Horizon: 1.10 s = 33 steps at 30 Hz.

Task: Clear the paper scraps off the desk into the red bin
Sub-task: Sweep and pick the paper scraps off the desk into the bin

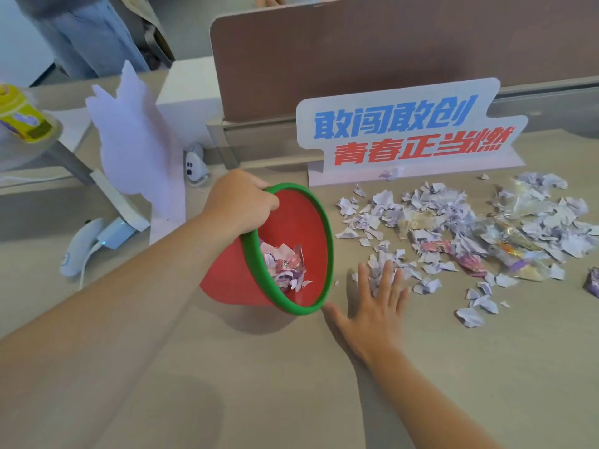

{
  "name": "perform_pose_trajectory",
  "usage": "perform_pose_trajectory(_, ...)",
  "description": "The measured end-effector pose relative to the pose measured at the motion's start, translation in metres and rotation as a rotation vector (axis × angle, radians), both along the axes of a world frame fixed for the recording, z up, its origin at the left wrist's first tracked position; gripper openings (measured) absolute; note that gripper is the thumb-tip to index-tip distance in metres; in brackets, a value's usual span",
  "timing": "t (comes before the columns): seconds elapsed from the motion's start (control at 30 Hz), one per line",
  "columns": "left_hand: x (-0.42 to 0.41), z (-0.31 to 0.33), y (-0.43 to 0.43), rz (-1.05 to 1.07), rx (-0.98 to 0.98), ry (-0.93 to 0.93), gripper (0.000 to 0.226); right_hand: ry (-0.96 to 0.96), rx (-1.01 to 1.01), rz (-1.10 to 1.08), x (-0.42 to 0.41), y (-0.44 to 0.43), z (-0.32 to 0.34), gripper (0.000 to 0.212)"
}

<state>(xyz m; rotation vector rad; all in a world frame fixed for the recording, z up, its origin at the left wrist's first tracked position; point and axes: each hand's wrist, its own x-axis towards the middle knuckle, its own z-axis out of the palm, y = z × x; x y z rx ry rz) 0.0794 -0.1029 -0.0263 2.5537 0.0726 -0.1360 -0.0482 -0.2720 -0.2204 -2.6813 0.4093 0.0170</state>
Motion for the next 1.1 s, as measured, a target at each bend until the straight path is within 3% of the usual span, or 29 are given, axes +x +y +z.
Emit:
perform_pose_trajectory(0.23, -0.002, 0.006, 0.005, 0.092, -0.025, 0.029, 0.036, 0.010, -0.062, -0.047, 0.067, 0.007, 0.000, 0.084)
perform_pose_trajectory(0.37, 0.003, 0.006, 0.006, 0.090, -0.029, 0.029, 0.023, 0.028, -0.023, -0.130, 0.090, -0.025, -0.006, 0.064)
perform_pose_trajectory(0.53, 0.008, 0.004, 0.009, 0.113, -0.073, 0.032, 0.025, -0.074, -0.083, -0.073, 0.109, -0.043, -0.005, 0.032)
perform_pose_trajectory(0.63, 0.011, 0.002, 0.012, 0.134, -0.093, 0.058, 0.011, -0.069, -0.106, 0.011, 0.117, -0.059, 0.000, 0.024)
perform_pose_trajectory(0.7, 0.012, 0.000, 0.013, 0.143, -0.103, 0.064, 0.010, -0.021, -0.046, 0.071, 0.123, -0.071, 0.000, 0.027)
perform_pose_trajectory(0.77, 0.013, 0.001, 0.014, 0.136, -0.099, 0.066, 0.011, 0.074, 0.094, -0.049, 0.132, -0.082, 0.007, 0.031)
perform_pose_trajectory(0.87, 0.011, 0.003, 0.017, 0.134, -0.120, 0.088, 0.015, 0.027, 0.220, -0.144, 0.135, -0.068, 0.042, 0.020)
perform_pose_trajectory(1.0, 0.009, 0.006, 0.018, 0.125, -0.153, 0.114, 0.015, -0.247, 0.395, 0.135, 0.110, 0.008, 0.109, 0.024)
perform_pose_trajectory(1.1, 0.006, 0.008, 0.016, 0.130, -0.169, 0.124, 0.015, -0.174, 0.374, 0.411, 0.099, 0.060, 0.116, 0.031)
